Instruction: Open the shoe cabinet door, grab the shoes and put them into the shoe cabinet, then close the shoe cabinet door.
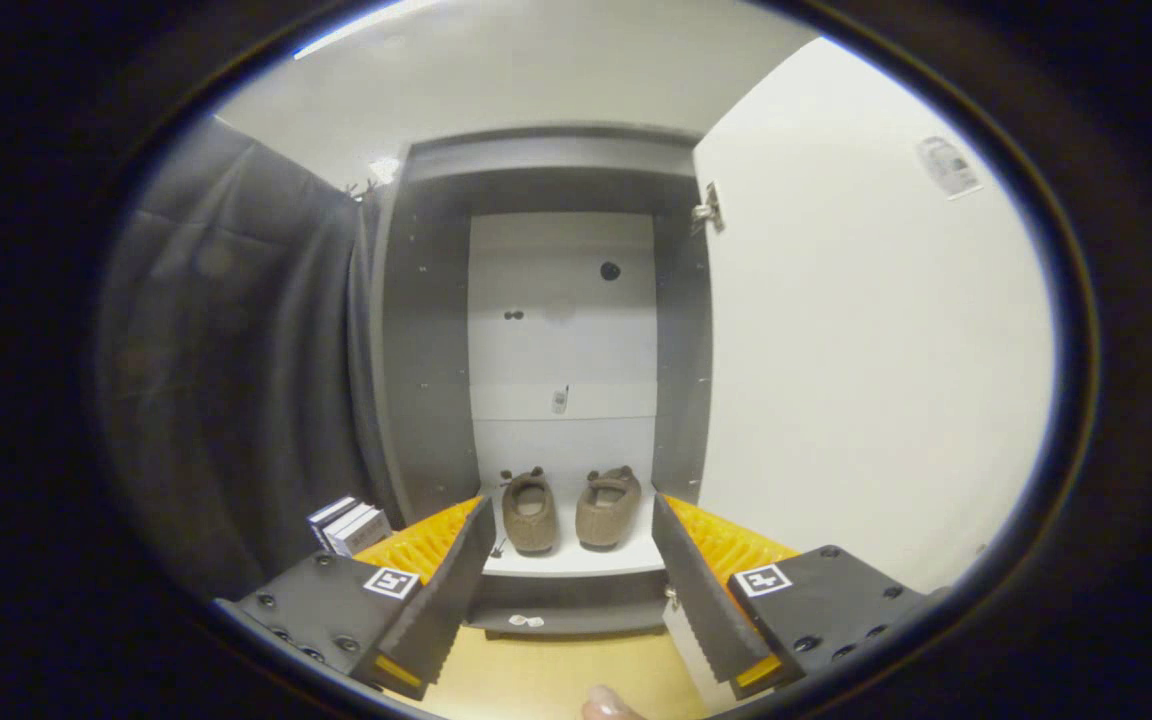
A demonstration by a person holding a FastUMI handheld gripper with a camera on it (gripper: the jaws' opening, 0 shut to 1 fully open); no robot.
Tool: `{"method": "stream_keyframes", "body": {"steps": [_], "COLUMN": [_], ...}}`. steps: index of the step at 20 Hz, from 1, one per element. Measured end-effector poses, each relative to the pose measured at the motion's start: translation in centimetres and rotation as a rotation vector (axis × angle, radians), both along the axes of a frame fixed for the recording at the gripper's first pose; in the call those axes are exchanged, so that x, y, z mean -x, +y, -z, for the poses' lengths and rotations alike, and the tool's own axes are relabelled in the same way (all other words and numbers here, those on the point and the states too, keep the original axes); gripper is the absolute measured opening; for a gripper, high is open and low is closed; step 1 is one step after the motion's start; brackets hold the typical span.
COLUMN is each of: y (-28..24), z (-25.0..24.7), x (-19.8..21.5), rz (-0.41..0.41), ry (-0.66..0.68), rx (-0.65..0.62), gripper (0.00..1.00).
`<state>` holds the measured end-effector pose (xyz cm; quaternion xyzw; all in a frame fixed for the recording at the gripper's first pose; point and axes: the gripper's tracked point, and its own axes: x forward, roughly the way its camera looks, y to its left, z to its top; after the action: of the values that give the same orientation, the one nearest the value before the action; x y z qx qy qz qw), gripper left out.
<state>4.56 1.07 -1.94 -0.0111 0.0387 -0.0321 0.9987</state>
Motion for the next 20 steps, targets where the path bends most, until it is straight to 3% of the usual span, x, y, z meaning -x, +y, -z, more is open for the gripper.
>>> {"method": "stream_keyframes", "body": {"steps": [5, 13, 17, 20], "y": [-1.0, -8.7, -15.2, -21.4], "z": [-1.6, -2.0, -2.1, -2.7], "x": [8.9, 19.5, 22.1, 21.8], "rz": [0.034, 0.301, 0.375, 0.372], "ry": [-0.067, -0.086, -0.088, -0.093], "rx": [-0.018, -0.025, -0.031, -0.011], "gripper": [0.98, 0.98, 0.97, 0.97]}}
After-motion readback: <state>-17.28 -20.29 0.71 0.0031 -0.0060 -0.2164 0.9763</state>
